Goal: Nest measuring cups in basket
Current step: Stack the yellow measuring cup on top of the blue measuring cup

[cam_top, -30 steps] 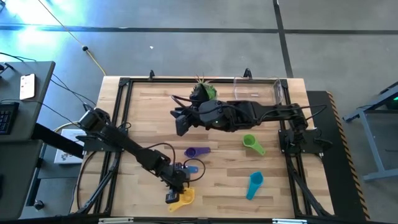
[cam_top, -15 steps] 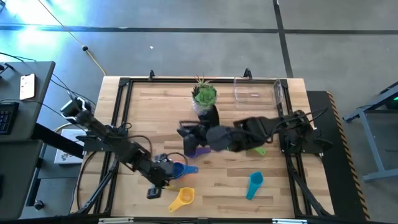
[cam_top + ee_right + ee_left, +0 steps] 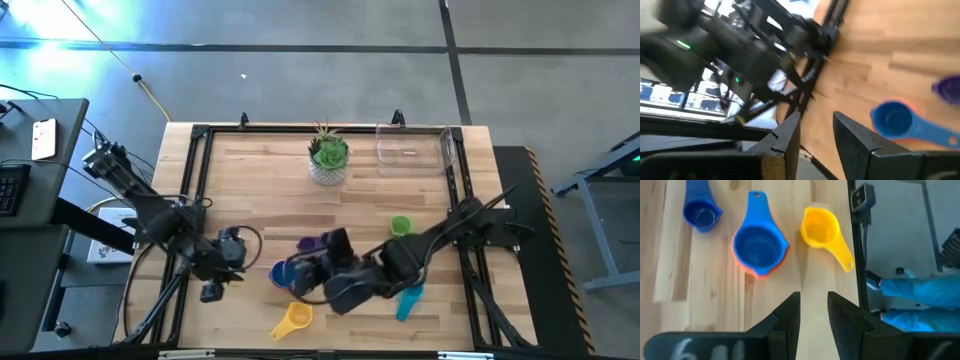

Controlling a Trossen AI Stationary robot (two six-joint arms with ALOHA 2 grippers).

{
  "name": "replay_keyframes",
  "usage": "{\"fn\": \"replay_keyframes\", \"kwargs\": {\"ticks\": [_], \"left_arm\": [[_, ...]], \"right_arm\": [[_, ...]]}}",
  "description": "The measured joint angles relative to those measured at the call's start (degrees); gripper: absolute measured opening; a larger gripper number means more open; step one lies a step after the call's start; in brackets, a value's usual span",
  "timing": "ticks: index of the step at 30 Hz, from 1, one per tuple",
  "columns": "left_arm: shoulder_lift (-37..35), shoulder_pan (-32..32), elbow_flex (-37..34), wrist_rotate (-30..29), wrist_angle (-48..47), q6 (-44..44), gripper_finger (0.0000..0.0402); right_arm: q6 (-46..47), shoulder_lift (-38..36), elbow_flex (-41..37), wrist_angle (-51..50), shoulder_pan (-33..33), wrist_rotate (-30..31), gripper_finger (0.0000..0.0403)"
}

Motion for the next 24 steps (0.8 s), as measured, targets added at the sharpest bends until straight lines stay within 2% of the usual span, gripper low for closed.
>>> {"fn": "replay_keyframes", "kwargs": {"ticks": [6,11,24], "left_arm": [[-4.89,-1.98,0.0,-1.6,-3.93,-2.36,0.009],[-7.92,-3.39,0.0,-4.06,-5.55,-4.24,0.009],[-9.7,-4.15,0.0,-5.04,-6.38,-5.57,0.009]], "right_arm": [[8.38,4.57,-0.04,-1.56,0.71,-3.71,0.0108],[14.36,8.92,-0.04,-2.27,0.94,-9.26,0.0108],[23.91,16.36,-0.07,-2.92,2.73,-18.4,0.0108]]}}
